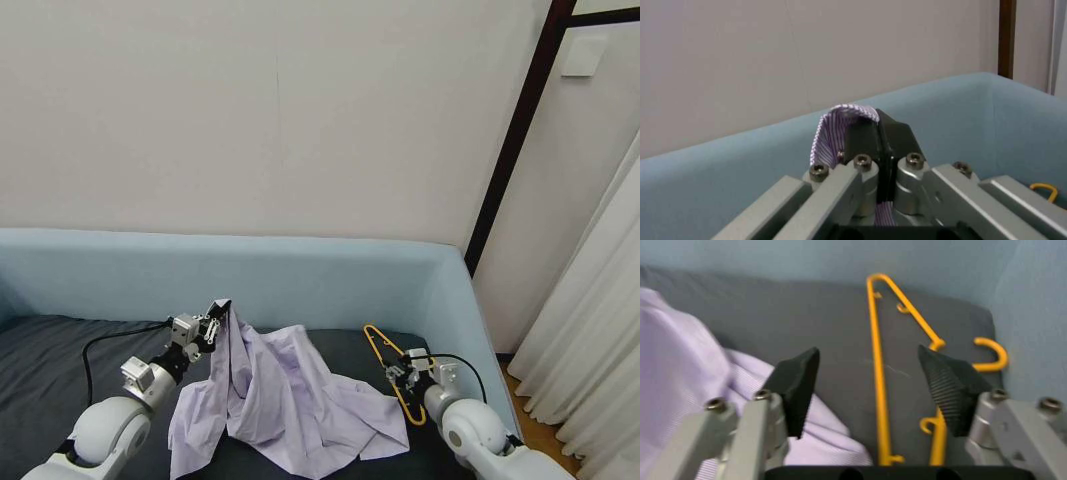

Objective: Pick up the clothes from the sofa and hang them on the clothes hanger.

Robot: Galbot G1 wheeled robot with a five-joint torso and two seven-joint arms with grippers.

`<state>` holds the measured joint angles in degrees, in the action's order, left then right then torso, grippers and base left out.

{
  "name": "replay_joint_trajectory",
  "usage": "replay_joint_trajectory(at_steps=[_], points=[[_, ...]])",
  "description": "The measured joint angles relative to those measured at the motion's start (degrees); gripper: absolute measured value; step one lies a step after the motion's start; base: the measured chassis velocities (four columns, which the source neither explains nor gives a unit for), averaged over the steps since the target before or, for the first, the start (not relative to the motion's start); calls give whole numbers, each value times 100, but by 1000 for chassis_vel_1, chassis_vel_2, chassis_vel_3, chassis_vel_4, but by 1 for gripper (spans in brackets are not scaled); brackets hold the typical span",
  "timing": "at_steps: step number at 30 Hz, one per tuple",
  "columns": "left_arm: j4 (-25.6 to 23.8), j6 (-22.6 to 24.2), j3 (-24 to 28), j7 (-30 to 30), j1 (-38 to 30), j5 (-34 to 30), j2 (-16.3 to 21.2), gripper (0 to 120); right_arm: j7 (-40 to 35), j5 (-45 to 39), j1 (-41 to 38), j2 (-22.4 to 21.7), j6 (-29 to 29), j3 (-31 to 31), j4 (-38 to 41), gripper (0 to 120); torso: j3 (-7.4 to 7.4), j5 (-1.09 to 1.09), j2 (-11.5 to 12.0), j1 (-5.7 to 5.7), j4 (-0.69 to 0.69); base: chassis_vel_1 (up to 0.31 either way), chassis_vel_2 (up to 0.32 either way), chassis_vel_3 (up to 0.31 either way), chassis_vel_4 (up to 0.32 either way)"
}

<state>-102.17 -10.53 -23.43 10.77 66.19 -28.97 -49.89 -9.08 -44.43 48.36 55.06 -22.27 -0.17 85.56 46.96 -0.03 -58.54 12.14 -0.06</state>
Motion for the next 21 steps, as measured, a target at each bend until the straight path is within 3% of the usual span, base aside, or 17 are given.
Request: replay_joint_trajectory(at_steps=[3, 11, 13, 21], points=[[-79, -34, -42, -24, 85, 0, 1, 0, 513, 687, -22, 110, -52, 116, -638, 75, 0, 0, 0, 0, 0, 0, 0, 0, 0], [-159, -106, -86, -146, 162, -3, 25, 0, 760, 1488, 21, 490, 353, 225, -1559, 99, 0, -1, 0, 0, 0, 0, 0, 0, 0], [-172, -111, -88, -159, 176, -3, 19, 0, 732, 1515, 15, 586, 405, 267, -1681, 99, 0, 1, 0, 0, 0, 0, 0, 0, 0], [-228, -145, -91, -224, 229, -1, -8, 0, 521, 1409, -24, 848, 450, 427, -2047, 75, 0, -1, 0, 0, 0, 0, 0, 0, 0]])
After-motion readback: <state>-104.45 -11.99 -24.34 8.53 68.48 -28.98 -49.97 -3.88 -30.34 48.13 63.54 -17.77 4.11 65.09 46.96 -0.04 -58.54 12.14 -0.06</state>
